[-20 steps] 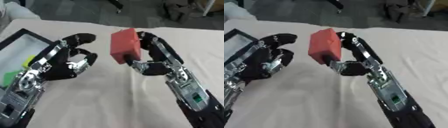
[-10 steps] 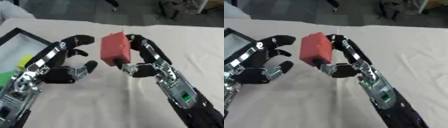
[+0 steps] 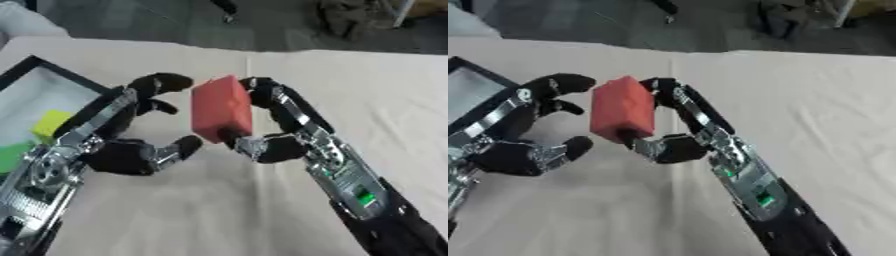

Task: Pick up the objects with one hand, pass them to the other hand, and then place them into the box on the other side of the table.

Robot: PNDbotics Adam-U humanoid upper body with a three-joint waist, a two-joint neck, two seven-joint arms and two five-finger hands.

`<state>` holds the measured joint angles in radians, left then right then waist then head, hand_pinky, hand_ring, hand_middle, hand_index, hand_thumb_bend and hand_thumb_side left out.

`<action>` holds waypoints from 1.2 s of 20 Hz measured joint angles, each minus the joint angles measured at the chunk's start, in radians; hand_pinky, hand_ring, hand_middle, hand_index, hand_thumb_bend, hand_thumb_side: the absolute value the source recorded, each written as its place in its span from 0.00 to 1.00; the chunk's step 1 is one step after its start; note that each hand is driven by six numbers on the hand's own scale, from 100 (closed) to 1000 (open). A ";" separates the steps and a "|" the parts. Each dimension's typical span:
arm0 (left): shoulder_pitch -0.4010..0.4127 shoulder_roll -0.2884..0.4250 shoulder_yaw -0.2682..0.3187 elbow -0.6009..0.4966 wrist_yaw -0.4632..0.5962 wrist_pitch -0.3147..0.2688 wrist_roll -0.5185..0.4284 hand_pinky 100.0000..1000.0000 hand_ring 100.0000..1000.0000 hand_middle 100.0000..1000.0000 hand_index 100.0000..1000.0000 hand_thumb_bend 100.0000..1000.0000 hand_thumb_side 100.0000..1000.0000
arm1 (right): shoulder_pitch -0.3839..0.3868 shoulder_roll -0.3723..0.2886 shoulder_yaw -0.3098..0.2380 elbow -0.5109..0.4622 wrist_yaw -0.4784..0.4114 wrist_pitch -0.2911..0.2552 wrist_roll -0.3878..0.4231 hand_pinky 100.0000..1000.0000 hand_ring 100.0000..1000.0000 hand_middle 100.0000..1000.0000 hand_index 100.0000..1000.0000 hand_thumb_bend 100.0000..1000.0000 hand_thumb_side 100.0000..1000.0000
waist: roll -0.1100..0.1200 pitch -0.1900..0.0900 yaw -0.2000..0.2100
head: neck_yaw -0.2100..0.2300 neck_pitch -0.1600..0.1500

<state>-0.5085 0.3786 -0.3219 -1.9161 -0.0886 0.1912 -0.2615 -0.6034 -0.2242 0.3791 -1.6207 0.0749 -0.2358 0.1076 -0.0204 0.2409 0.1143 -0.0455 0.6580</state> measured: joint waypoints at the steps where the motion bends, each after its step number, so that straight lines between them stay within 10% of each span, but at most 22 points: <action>1: 0.000 0.000 -0.002 0.000 -0.006 -0.001 0.002 0.80 0.95 0.87 0.87 0.41 0.34 | 0.000 0.000 0.002 0.000 -0.001 0.001 0.004 0.57 0.34 0.17 0.39 0.00 0.22 | 0.000 0.000 0.000 | 0.000 0.000; 24: -0.001 0.000 -0.028 0.005 0.016 -0.015 -0.029 0.77 0.94 0.85 0.86 0.33 0.36 | -0.004 0.000 0.022 0.013 -0.027 0.010 0.056 0.56 0.33 0.16 0.38 0.00 0.22 | 0.000 0.000 0.000 | 0.011 0.000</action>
<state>-0.5097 0.3786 -0.3497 -1.9107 -0.0723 0.1760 -0.2905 -0.6073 -0.2240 0.4016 -1.6080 0.0481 -0.2253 0.1637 -0.0204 0.2409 0.1144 -0.0340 0.6585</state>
